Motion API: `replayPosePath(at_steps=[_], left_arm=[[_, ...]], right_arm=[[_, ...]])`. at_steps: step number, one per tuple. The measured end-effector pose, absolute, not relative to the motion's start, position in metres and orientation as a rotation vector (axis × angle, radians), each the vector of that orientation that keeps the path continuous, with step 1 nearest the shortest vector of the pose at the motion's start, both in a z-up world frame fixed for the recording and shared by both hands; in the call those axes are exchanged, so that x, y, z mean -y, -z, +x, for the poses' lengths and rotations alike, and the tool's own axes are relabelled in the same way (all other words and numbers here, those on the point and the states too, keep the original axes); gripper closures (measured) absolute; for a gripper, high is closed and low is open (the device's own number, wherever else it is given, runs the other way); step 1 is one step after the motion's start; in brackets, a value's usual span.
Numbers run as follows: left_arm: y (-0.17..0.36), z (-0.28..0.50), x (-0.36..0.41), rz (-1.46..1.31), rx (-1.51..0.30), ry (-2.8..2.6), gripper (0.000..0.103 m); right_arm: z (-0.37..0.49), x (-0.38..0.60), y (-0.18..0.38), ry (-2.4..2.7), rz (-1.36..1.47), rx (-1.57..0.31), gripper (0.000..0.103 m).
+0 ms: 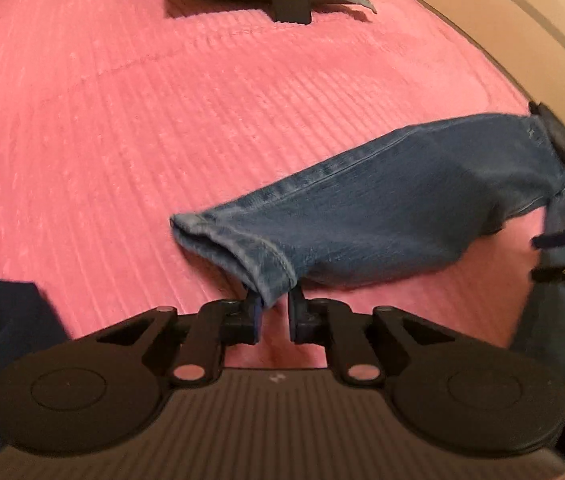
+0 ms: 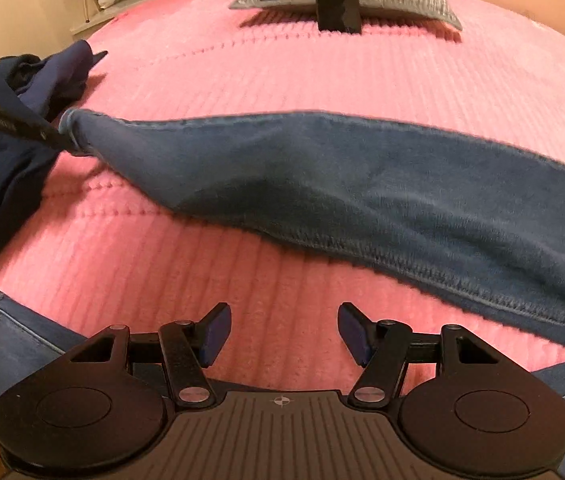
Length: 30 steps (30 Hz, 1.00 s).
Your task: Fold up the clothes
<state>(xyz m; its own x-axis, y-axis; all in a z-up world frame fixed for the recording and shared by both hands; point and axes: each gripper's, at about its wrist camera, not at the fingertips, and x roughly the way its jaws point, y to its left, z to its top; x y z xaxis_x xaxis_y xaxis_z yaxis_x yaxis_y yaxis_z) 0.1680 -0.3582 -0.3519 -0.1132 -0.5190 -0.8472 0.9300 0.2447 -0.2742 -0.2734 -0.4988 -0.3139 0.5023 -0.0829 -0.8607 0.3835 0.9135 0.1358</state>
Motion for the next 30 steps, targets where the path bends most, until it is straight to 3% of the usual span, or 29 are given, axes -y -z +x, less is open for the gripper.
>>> replayPosePath(at_steps=[5,9,14,16,19,24,27,30], left_arm=[[0.291,0.188,0.358,0.418,-1.136,1.287,0.103],[0.298,0.181,0.360,0.584,-1.079,1.219,0.100],[0.331,0.114,0.354,0.899,-0.826,1.246,0.090],[0.347,0.076,0.352,1.051,-0.684,1.312,0.079],[0.378,0.025,0.348,1.299,-0.455,1.397,0.069],[0.414,0.005,0.345,1.531,-0.261,1.336,0.069],[0.420,0.004,0.346,1.608,-0.217,1.310,0.095],[0.411,0.003,0.345,1.639,-0.256,1.328,0.096]], right_arm=[[-0.272,0.498,0.305,0.295,0.335,-1.003,0.040],[-0.275,0.501,0.308,0.325,0.338,-1.003,0.040],[-0.288,0.515,0.325,0.396,0.318,-1.043,0.040],[-0.288,0.520,0.334,0.419,0.219,-1.089,0.040],[-0.285,0.526,0.346,0.411,0.036,-1.144,0.040],[-0.276,0.544,0.361,0.331,-0.186,-1.181,0.041],[-0.276,0.560,0.367,0.291,-0.112,-1.181,0.041],[-0.283,0.580,0.362,0.292,0.113,-1.209,0.041]])
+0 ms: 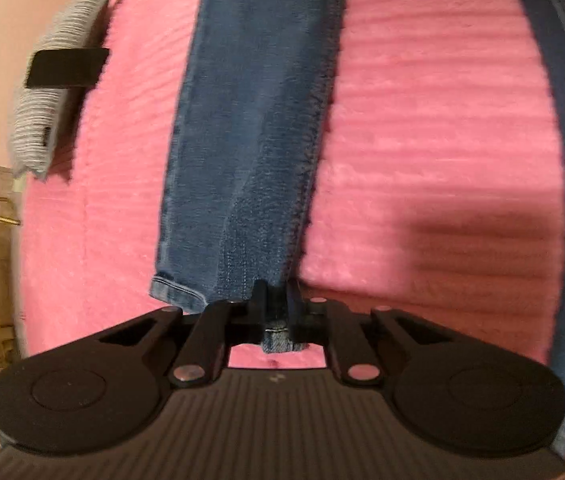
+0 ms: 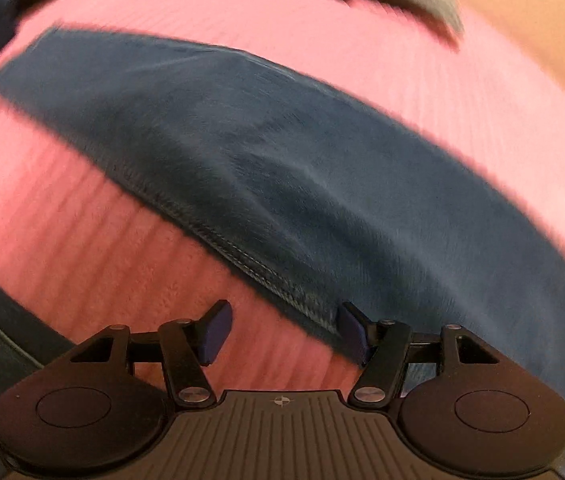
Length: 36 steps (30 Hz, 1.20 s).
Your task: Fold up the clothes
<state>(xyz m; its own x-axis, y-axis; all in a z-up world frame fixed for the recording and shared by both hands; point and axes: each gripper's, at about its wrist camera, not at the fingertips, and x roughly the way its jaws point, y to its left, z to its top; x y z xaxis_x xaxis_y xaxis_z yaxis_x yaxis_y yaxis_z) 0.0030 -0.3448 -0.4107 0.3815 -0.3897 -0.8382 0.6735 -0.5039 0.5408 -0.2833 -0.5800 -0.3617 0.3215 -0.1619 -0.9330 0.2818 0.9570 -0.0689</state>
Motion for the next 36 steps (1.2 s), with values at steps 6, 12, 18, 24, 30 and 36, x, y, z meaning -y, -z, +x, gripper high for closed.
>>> replayPosePath(at_steps=[6,12,18,24,30,36], left_arm=[[0.393,-0.006,0.348,1.684,-0.334,1.301,0.095],[0.345,-0.018,0.366,1.619,-0.382,1.222,0.087],[0.291,-0.081,0.413,1.442,-0.438,1.337,0.078],[0.269,-0.208,0.508,1.278,-0.431,1.532,0.071],[0.291,-0.354,0.618,1.273,-0.428,1.719,0.068],[0.326,-0.442,0.689,1.361,-0.388,1.804,0.067]], right_arm=[[-0.335,0.590,0.315,0.413,0.235,-1.151,0.041],[-0.418,0.627,0.279,0.684,0.403,-1.095,0.040],[-0.502,0.700,0.255,0.833,0.473,-1.030,0.040],[-0.565,0.808,0.257,0.778,0.539,-0.948,0.041],[-0.587,0.906,0.296,0.609,0.595,-0.970,0.041],[-0.593,0.934,0.335,0.503,0.653,-0.968,0.043]])
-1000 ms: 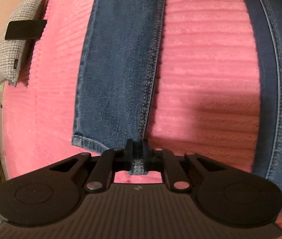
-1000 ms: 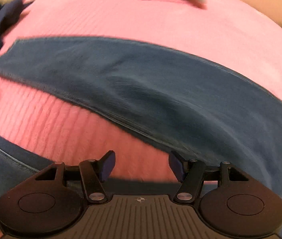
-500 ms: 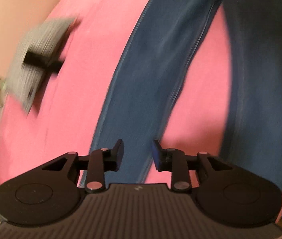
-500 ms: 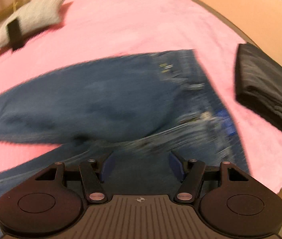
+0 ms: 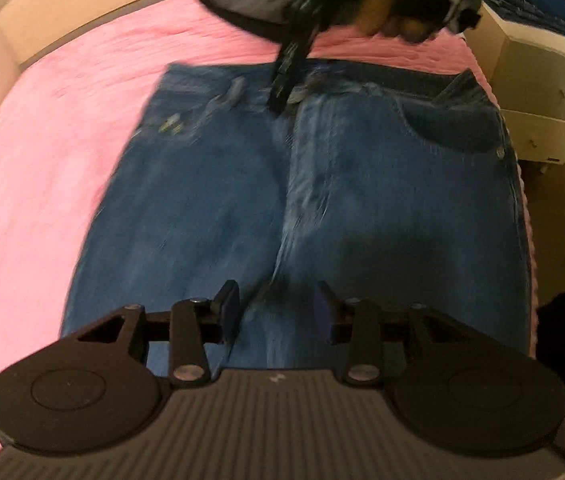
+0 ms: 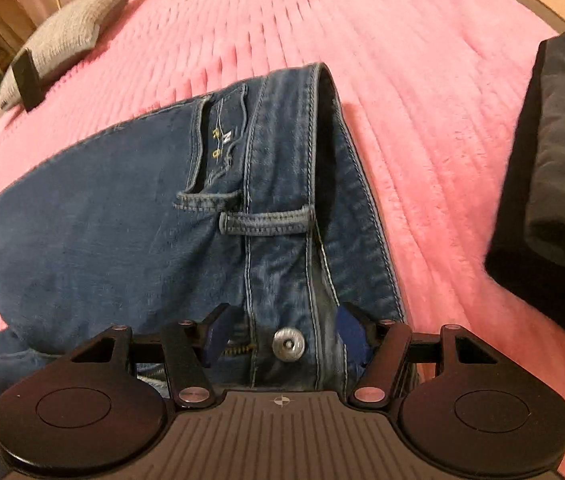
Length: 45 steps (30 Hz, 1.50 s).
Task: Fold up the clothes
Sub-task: 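Grasp the jeans fly at the waistband with the right tool while the left tool hovers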
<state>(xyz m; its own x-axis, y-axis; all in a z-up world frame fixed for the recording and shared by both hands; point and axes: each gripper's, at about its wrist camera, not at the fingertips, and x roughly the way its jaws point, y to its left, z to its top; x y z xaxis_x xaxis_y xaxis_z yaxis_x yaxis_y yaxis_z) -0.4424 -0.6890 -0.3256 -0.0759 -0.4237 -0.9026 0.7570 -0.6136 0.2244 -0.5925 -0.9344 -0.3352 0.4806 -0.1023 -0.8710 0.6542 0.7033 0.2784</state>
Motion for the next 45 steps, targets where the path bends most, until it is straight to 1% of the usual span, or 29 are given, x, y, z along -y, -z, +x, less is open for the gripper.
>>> replayPosePath(at_steps=[1,2,3,4,7,8,12,14,15,16,17,18,22,27,28,30,31,33,37,41,45], left_arm=[[0.330,-0.451,0.697,1.372,-0.384,1.812,0.067],[0.333,-0.459,0.701,1.381,-0.388,1.821,0.067],[0.336,-0.465,0.705,1.388,-0.393,1.827,0.067],[0.335,-0.467,0.705,1.392,-0.395,1.831,0.067],[0.337,-0.473,0.708,1.404,-0.406,1.844,0.066],[0.337,-0.474,0.709,1.404,-0.408,1.848,0.066],[0.339,-0.477,0.719,1.387,-0.423,1.876,0.065],[0.343,-0.478,0.723,1.385,-0.445,1.890,0.065],[0.344,-0.478,0.725,1.383,-0.461,1.898,0.065],[0.345,-0.478,0.728,1.381,-0.476,1.901,0.065],[0.345,-0.479,0.729,1.379,-0.484,1.899,0.065],[0.344,-0.479,0.731,1.379,-0.490,1.896,0.065],[0.350,-0.478,0.735,1.382,-0.514,1.872,0.063],[0.368,-0.481,0.742,1.436,-0.529,1.824,0.062],[0.371,-0.482,0.742,1.452,-0.522,1.819,0.062],[0.374,-0.483,0.741,1.481,-0.500,1.815,0.062],[0.374,-0.484,0.740,1.491,-0.488,1.814,0.062],[0.370,-0.484,0.737,1.498,-0.475,1.813,0.063],[0.354,-0.481,0.732,1.432,-0.487,1.841,0.063],[0.347,-0.486,0.733,1.356,-0.510,1.903,0.063],[0.359,-0.496,0.747,1.375,-0.520,1.871,0.063]], right_arm=[[-0.595,0.936,0.335,0.500,0.679,-0.959,0.059],[-0.599,0.938,0.335,0.499,0.709,-0.961,0.081],[-0.603,0.940,0.332,0.499,0.737,-0.961,0.097],[-0.609,0.941,0.325,0.504,0.739,-0.959,0.100],[-0.631,0.942,0.296,0.536,0.680,-0.947,0.100],[-0.640,0.943,0.293,0.534,0.701,-0.935,0.100],[-0.640,0.941,0.320,0.511,0.706,-0.988,0.100],[-0.645,0.947,0.323,0.521,0.746,-0.953,0.099],[-0.652,0.946,0.318,0.538,0.764,-0.922,0.084],[-0.662,0.941,0.311,0.561,0.770,-0.891,0.074],[-0.672,0.937,0.303,0.584,0.776,-0.859,0.050],[-0.681,0.933,0.296,0.607,0.782,-0.828,0.041],[-0.712,0.915,0.290,0.583,0.912,-0.759,0.041],[-0.688,0.906,0.316,0.497,0.879,-0.836,0.042],[-0.687,0.906,0.318,0.494,0.873,-0.844,0.046],[-0.685,0.902,0.309,0.477,0.846,-0.871,0.091],[-0.684,0.899,0.304,0.465,0.830,-0.887,0.099],[-0.682,0.893,0.292,0.442,0.798,-0.905,0.101],[-0.682,0.891,0.274,0.458,0.758,-0.874,0.101],[-0.674,0.899,0.285,0.426,0.753,-0.870,0.100],[-0.667,0.903,0.295,0.415,0.733,-0.889,0.100]])
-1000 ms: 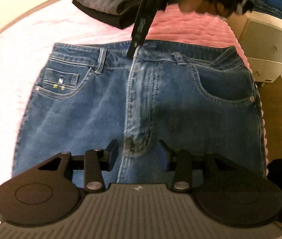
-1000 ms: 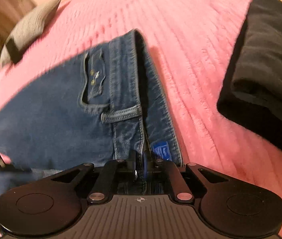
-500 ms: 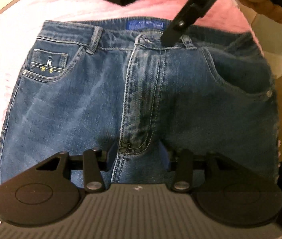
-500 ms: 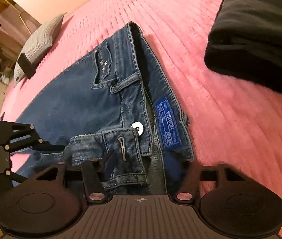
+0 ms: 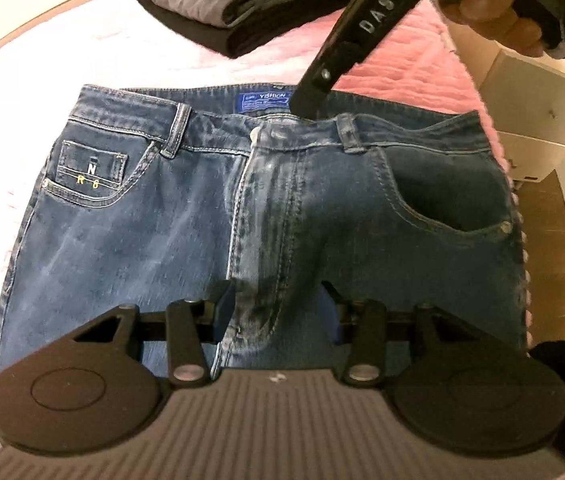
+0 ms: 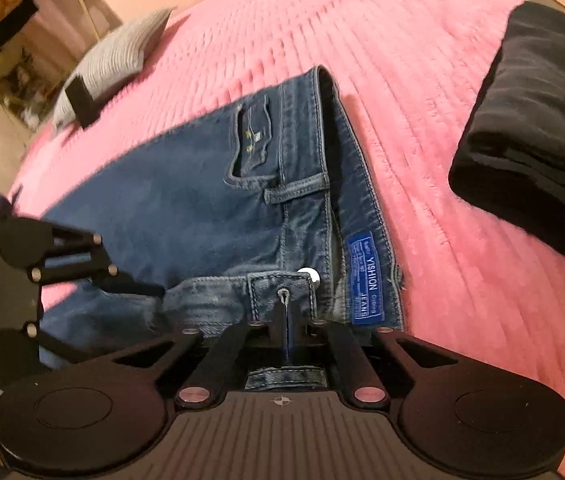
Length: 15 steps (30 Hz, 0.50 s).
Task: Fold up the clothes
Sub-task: 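Grasp the jeans fly at the waistband with the right tool while the left tool hovers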
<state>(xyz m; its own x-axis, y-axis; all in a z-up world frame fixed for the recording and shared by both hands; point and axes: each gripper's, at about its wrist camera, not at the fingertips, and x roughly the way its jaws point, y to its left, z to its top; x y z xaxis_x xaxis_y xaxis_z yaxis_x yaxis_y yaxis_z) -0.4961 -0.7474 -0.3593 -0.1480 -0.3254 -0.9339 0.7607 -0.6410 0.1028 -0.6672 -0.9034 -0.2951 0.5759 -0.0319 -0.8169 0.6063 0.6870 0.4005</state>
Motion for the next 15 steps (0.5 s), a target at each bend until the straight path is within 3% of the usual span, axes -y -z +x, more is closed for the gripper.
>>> replayPosePath(at_steps=[2,3,4,5,6,11,13,15], left_arm=[[0.365,-0.498,0.753,1.385,-0.523,1.842,0.063],[0.366,-0.498,0.754,1.387,-0.525,1.832,0.062],[0.367,-0.497,0.755,1.392,-0.529,1.819,0.062],[0.367,-0.496,0.753,1.398,-0.528,1.814,0.062],[0.367,-0.495,0.752,1.405,-0.524,1.811,0.063],[0.366,-0.485,0.742,1.421,-0.522,1.800,0.063],[0.367,-0.482,0.741,1.422,-0.537,1.794,0.063],[0.367,-0.480,0.739,1.425,-0.540,1.793,0.064]], right_arm=[[-0.669,0.906,0.299,0.425,0.741,-0.894,0.099],[-0.671,0.907,0.302,0.426,0.759,-0.894,0.089],[-0.674,0.907,0.304,0.425,0.775,-0.893,0.076],[-0.676,0.905,0.305,0.419,0.788,-0.890,0.041],[-0.678,0.903,0.305,0.407,0.801,-0.883,0.036],[-0.679,0.898,0.318,0.364,0.891,-0.895,0.037],[-0.680,0.903,0.321,0.364,0.946,-0.901,0.052],[-0.681,0.906,0.314,0.369,0.969,-0.909,0.077]])
